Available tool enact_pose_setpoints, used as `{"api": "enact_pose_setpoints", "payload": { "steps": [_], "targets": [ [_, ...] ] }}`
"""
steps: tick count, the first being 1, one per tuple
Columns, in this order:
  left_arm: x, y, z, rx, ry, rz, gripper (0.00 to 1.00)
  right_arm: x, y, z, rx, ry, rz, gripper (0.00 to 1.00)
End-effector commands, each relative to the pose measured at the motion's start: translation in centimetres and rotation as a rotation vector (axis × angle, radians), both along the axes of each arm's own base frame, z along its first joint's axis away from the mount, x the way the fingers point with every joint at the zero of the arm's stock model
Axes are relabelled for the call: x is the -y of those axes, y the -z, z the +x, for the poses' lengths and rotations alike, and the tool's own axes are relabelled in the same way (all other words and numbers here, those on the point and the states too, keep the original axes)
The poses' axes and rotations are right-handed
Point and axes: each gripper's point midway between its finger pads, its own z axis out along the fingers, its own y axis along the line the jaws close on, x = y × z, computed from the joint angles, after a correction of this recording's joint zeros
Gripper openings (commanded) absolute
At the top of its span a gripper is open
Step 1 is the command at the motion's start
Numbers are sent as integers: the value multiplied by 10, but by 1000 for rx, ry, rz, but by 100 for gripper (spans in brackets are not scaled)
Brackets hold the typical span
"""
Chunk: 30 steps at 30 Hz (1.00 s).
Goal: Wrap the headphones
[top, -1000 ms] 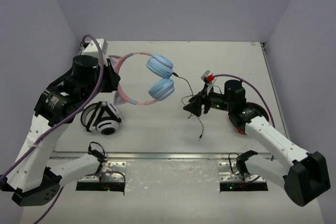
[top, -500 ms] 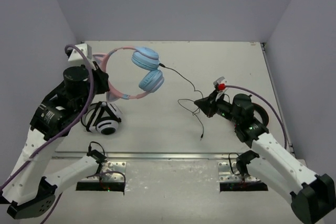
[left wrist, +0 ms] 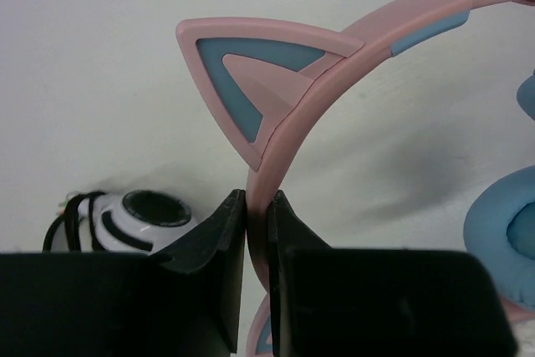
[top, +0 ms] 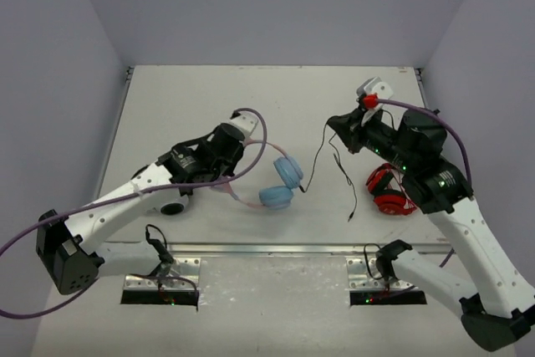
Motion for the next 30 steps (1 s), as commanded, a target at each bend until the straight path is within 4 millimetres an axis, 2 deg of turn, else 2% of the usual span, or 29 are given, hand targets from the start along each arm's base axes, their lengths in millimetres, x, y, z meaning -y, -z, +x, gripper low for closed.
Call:
{"api": "enact_pose_setpoints", "payload": {
  "steps": [1, 5, 6, 10, 15, 20, 25, 30],
  "targets": [
    [77, -12, -16, 66, 284, -20, 0, -12, 28, -1, -95, -100, -117, 1],
    [132, 3, -58, 9, 520, -43, 0, -20, 41, 6, -140, -113, -127, 1],
    [135, 2, -59, 10, 530, -59, 0, -20, 45, 6, -150, -113, -130, 1],
    [165, -27, -78, 65, 625, -186, 0, -26, 60, 5, -160, -133, -117, 1],
    [175, -51, -83, 99, 647, -249, 0, -26, 86, 11, -254, -76, -90, 1],
    [176, -62, -79, 122, 636, -258, 0, -28, 94, 18, -297, -18, -40, 1],
    [180, -82, -82, 152, 656, -312, 0, -34, 104, 24, -336, 1, -45, 1],
    [175, -115, -90, 217, 678, -418, 0, -30, 122, 33, -387, 55, -77, 1]
  ]
}}
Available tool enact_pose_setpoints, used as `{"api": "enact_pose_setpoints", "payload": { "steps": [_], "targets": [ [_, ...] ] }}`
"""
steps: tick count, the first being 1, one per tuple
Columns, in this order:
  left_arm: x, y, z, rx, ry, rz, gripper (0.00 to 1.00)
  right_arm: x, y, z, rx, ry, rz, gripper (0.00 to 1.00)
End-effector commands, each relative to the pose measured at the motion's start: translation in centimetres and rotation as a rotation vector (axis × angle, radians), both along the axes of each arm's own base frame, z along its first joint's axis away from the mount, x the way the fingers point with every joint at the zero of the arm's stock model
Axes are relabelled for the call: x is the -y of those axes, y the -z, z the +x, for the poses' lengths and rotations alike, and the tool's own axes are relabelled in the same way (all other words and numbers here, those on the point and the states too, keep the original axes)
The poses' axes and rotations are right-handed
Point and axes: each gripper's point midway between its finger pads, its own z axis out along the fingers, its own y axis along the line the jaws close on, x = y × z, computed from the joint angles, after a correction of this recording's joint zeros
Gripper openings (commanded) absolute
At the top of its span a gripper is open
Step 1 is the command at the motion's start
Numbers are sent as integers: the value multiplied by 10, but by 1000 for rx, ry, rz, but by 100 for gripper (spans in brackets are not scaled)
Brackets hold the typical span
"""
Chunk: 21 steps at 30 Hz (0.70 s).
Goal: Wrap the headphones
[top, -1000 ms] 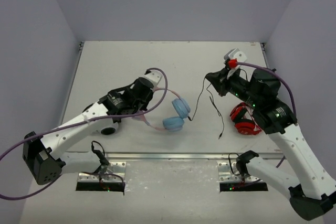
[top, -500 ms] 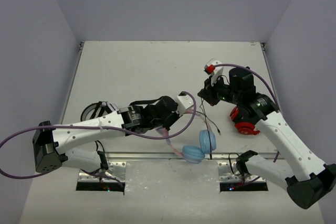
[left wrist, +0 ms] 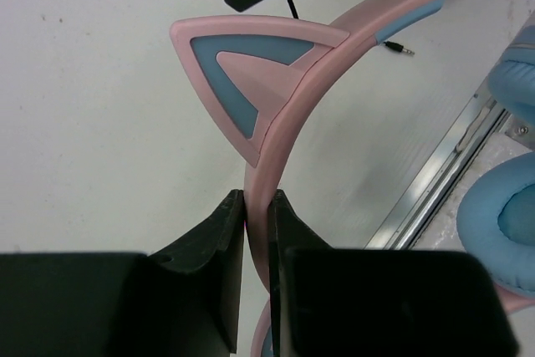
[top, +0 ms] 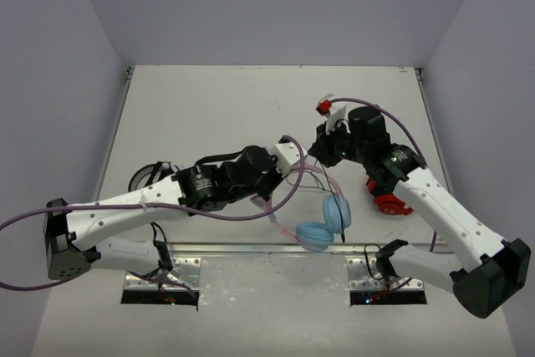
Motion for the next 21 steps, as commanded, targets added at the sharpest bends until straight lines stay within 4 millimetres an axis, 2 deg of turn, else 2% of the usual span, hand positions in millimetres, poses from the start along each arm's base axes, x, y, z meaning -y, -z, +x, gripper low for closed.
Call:
{"api": "enact_pose_setpoints", "payload": {
  "steps": [1, 2, 4, 5, 7, 8, 10, 11, 12, 13, 14, 16, 17, 19, 21],
  "targets": [
    [22, -82, -21, 69, 121, -287, 0, 1, -14, 26, 66, 89, 17, 1],
    [18, -95, -24, 89, 125, -329, 0, 1, -9, 28, 51, 90, 10, 1],
    [15, -106, -28, 97, 138, -374, 0, -2, -6, 27, 39, 82, 19, 1],
    [11, -123, -31, 121, 140, -428, 0, -7, -6, 26, 32, 62, 32, 1],
    [5, -138, -32, 144, 128, -479, 0, -13, -2, 20, 17, 22, 56, 1],
    [-1, -152, -33, 171, 124, -524, 0, -20, -9, 20, 44, -9, 93, 1],
    [-8, -166, -33, 171, 86, -586, 0, -33, -12, 4, 46, -108, 166, 1],
    [-13, -179, -35, 187, 85, -626, 1, -41, -23, 2, 88, -152, 210, 1],
    [-16, -184, -36, 194, 82, -648, 0, -49, -32, -11, 86, -226, 263, 2],
    [-21, -193, -38, 200, 75, -679, 0, -53, -31, -17, 83, -259, 289, 6],
    [-23, -199, -38, 209, 72, -704, 0, -58, -44, -18, 117, -283, 345, 9],
    [-28, -207, -40, 211, 61, -741, 0, -66, -51, -31, 118, -353, 410, 13],
    [-31, -214, -41, 221, 59, -770, 1, -70, -65, -33, 141, -371, 461, 14],
    [-35, -218, -41, 220, 43, -798, 0, -74, -69, -39, 133, -407, 511, 17],
    [-41, -228, -39, 228, 15, -852, 0, -81, -91, -42, 172, -446, 618, 23]
  ]
}}
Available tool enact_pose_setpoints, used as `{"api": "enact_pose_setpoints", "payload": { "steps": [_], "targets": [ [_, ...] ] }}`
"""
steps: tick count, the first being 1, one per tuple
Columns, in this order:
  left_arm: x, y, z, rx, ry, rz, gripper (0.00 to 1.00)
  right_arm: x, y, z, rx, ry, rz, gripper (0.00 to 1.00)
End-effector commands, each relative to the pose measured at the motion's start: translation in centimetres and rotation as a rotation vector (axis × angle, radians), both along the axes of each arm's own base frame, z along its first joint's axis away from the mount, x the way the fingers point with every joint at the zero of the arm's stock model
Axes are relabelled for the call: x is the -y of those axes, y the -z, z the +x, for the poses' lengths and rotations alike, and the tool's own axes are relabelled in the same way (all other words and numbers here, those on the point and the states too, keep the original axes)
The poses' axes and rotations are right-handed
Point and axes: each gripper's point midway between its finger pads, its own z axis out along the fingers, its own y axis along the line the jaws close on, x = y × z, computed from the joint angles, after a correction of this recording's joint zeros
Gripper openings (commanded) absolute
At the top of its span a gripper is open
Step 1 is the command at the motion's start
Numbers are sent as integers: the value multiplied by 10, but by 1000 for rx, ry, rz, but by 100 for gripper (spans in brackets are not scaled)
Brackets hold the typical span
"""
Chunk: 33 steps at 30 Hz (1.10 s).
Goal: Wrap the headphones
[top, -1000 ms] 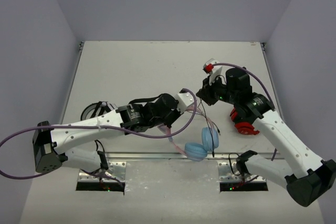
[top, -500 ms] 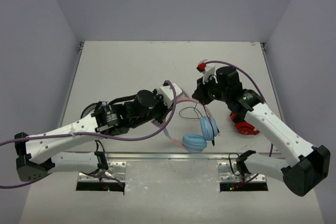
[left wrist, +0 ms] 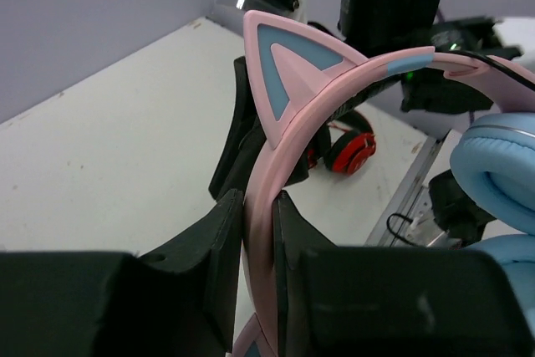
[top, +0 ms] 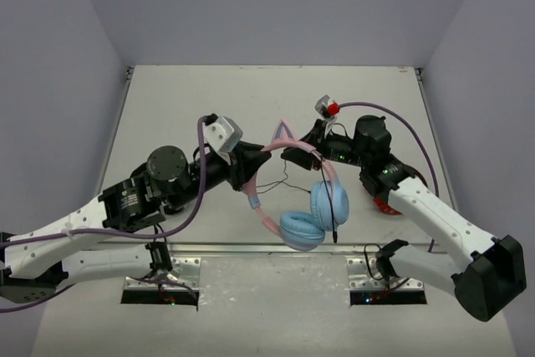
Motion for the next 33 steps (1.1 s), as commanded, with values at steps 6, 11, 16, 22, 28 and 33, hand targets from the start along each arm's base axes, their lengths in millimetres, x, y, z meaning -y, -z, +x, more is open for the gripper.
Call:
{"api": "enact_pose_setpoints", "payload": {
  "steps": [6, 11, 16, 22, 28, 33],
  "targets": [
    [-22, -88, 3, 8, -100, -424, 0, -24, -53, -9, 69, -146, 292, 31],
    [-42, -107, 14, -16, -211, -502, 0, -34, -43, -6, 55, -165, 322, 32],
    [-81, -126, 25, -41, -374, -658, 0, -43, -30, -6, 37, -169, 329, 25],
    [-128, -136, 39, -52, -603, -804, 0, -55, -12, -29, 18, -195, 362, 14],
    [-161, -137, 51, -54, -835, -865, 0, -71, -5, -70, 47, -235, 372, 7],
    [-178, -147, 61, 28, -1009, -773, 0, -78, 4, -89, 75, -229, 329, 1]
  ]
}}
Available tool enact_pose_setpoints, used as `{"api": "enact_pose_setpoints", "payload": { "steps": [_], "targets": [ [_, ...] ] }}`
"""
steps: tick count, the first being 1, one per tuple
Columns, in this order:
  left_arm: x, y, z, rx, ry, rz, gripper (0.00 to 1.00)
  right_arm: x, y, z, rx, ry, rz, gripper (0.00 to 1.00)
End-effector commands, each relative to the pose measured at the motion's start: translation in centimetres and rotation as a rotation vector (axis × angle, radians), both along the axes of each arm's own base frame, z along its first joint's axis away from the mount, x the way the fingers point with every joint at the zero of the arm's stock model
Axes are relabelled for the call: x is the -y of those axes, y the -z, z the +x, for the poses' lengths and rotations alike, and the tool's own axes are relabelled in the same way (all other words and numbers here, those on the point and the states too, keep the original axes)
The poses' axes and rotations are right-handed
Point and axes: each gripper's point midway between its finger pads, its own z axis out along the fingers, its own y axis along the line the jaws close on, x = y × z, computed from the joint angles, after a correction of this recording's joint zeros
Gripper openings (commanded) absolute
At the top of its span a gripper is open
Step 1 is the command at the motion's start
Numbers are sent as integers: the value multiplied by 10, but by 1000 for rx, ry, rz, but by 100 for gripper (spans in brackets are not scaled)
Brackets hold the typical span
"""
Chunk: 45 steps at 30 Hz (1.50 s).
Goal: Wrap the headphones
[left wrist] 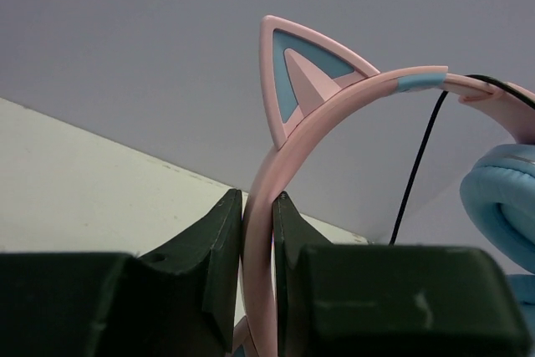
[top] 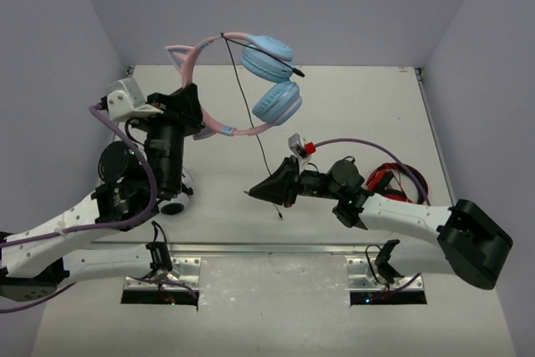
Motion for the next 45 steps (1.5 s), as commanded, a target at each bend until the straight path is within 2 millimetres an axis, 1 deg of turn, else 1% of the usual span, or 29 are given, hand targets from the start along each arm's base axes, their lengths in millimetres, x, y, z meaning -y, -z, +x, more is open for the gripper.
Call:
{"api": "enact_pose_setpoints", "payload": {
  "steps": [1, 3, 4, 5, 6, 7, 8, 9, 14, 17, 18, 19, 24, 25, 26, 27, 28, 30, 31, 32, 33, 34, 35, 36, 37, 38, 39, 43, 45],
  "targets": [
    [-38, -52, -3, 75, -142, -141, 0, -1, -8, -6, 98, 49, 9, 1],
    [-38, -56, 15, 85, -197, -58, 0, 0, -10, -9, 114, 66, -3, 1],
    [-42, -60, 21, 74, -215, -16, 0, -2, -2, -14, 121, 57, -42, 1],
    [-43, -61, 29, 78, -218, -44, 0, -3, -2, -15, 129, 59, -57, 1],
    [-51, -61, 45, 67, -255, 0, 0, -7, 5, -19, 137, 58, -103, 1],
    [-49, -49, 56, 35, -266, 34, 0, -9, 5, -21, 144, 57, -120, 1],
    [-52, -59, 59, 42, -270, 13, 0, -11, 6, -22, 149, 58, -137, 1],
    [-51, -53, 70, 22, -294, 23, 0, -14, 3, -19, 158, 74, -145, 1],
    [-40, -44, 82, 3, -279, -28, 0, -19, 7, -13, 158, 94, -220, 1],
    [-40, -33, 83, -12, -287, -55, 0, -21, 10, -5, 155, 120, -262, 1],
    [-42, -31, 84, -14, -295, -52, 0, -25, 0, -4, 163, 114, -254, 1],
    [-41, -25, 86, -19, -305, -49, 0, -27, 6, -6, 152, 97, -288, 1],
    [-45, -8, 98, -41, -373, 13, 0, -27, -4, -11, 182, 90, -294, 1],
    [-45, 2, 102, -62, -397, 44, 0, -26, -2, -15, 177, 74, -312, 1],
    [-48, 10, 105, -82, -422, 76, 0, -28, -11, -18, 188, 56, -308, 1],
    [-46, 16, 109, -90, -425, 91, 0, -26, -6, -19, 205, 52, -345, 1],
    [-45, 32, 112, -111, -428, 124, 0, -25, -9, -20, 218, 57, -353, 1],
    [-45, 41, 112, -109, -416, 148, 0, -19, -22, -11, 250, 119, -361, 1],
    [-45, 49, 113, -117, -414, 174, 0, -12, -17, -9, 270, 129, -410, 1],
    [-42, 61, 116, -139, -398, 235, 0, -9, -28, -4, 297, 153, -418, 1],
    [-38, 71, 119, -163, -380, 282, 0, 0, -20, 2, 322, 179, -494, 1],
    [-34, 79, 122, -188, -365, 321, 0, 4, -24, 6, 346, 195, -519, 1],
    [-23, 90, 129, -208, -321, 363, 0, 5, -38, 10, 377, 215, -525, 1],
    [-17, 107, 131, -264, -287, 428, 0, 16, -32, 20, 415, 257, -607, 1],
    [-12, 119, 133, -289, -254, 461, 0, 19, -45, 26, 447, 283, -614, 1],
    [-1, 150, 134, -376, -178, 552, 0, 28, -43, 36, 523, 313, -678, 1],
    [3, 164, 132, -412, -150, 569, 0, 39, -47, 50, 551, 395, -719, 1],
    [28, 232, 107, -497, 63, 650, 0, 58, -70, 74, 681, 492, -779, 1],
    [39, 249, 92, -520, 102, 704, 0, 64, -80, 82, 711, 525, -790, 1]
  ]
}}
